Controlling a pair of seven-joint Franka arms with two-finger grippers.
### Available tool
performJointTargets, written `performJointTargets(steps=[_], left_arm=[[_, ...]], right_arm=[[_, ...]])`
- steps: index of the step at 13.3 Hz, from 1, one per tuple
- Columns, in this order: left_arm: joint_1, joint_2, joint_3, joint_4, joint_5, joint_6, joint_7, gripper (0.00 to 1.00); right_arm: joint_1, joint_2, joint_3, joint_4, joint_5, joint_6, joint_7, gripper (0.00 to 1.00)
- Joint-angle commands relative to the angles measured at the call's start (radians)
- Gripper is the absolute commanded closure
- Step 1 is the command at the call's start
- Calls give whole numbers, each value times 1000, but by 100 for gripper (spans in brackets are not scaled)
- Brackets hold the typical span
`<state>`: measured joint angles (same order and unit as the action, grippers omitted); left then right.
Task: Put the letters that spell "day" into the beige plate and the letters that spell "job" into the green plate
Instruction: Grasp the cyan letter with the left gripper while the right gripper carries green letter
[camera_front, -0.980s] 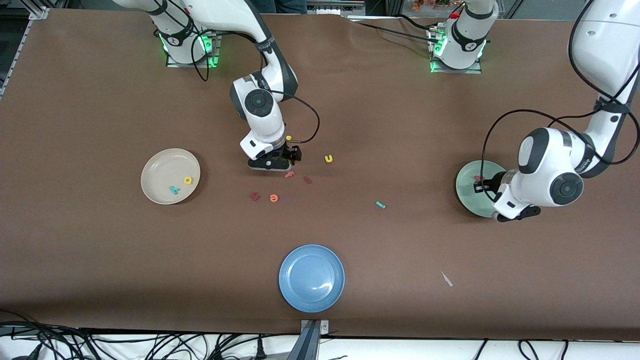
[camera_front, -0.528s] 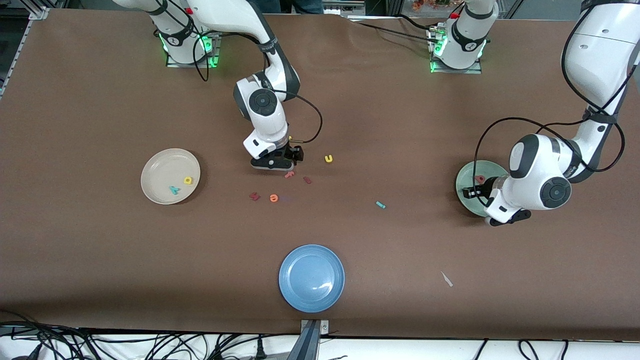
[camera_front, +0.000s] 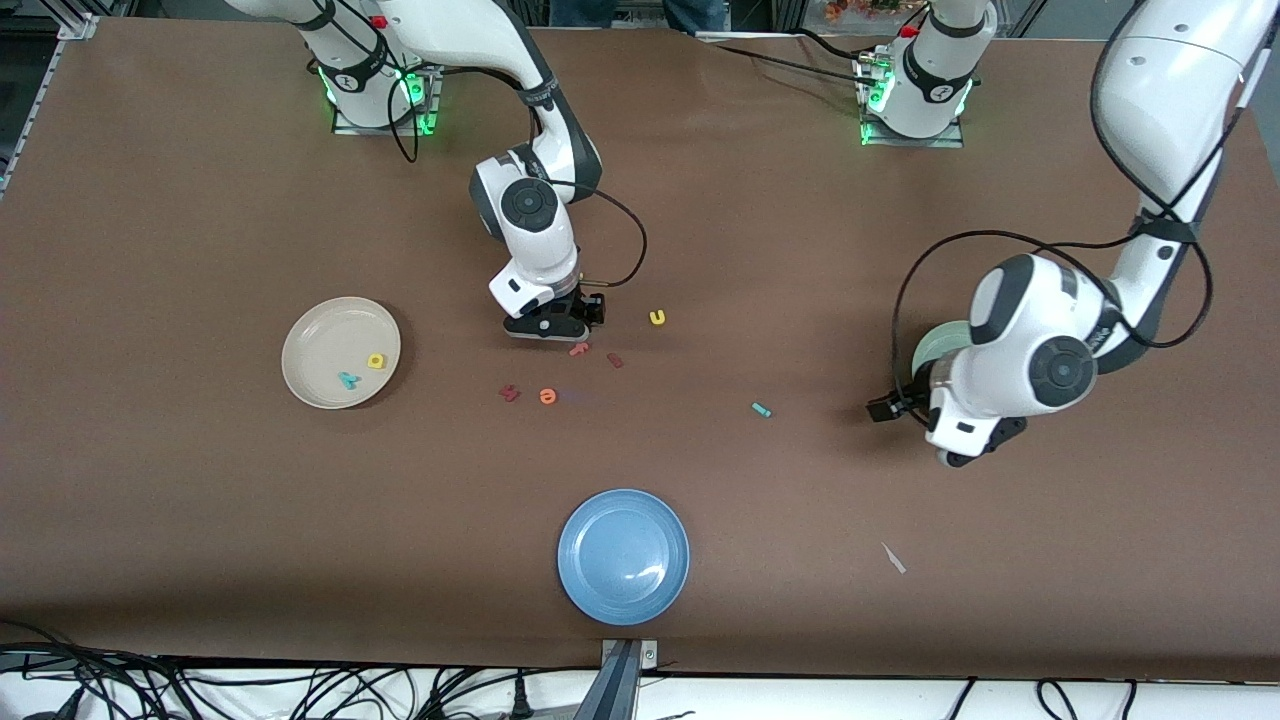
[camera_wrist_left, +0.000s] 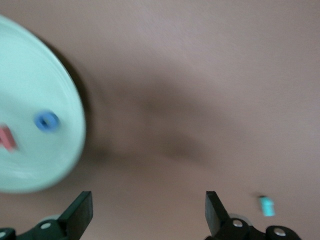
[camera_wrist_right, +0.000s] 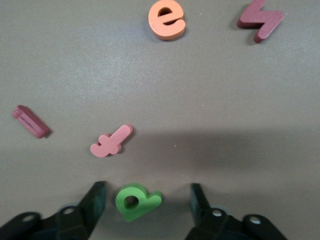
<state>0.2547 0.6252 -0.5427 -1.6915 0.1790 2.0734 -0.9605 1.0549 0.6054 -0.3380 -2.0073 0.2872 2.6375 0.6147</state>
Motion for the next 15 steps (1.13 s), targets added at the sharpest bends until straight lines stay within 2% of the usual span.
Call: performJointTargets(steps=[1, 3, 6, 9, 12, 15], left_arm=[[-75, 65, 18, 82, -10, 68, -308, 1], [-110, 96, 26, 101, 5, 119, -430, 1], [-233, 134, 101, 116, 31, 122, -484, 1], [-284, 256, 124, 265, 27, 120, -494, 2], [-308, 271, 124, 276, 22, 120, -498, 11], [-321, 272, 124, 270, 20, 114, -506, 13]], right_arm=[[10, 14, -7, 15, 12, 4, -3, 45], [10, 14, -7, 13, 12, 4, -4, 55], [8, 14, -7, 13, 12, 3, -9, 66], [8, 10, -10, 15, 12, -1, -15, 67], [5, -16, -39, 16, 12, -54, -65, 67], [5, -68, -130, 36, 12, -198, -208, 67]])
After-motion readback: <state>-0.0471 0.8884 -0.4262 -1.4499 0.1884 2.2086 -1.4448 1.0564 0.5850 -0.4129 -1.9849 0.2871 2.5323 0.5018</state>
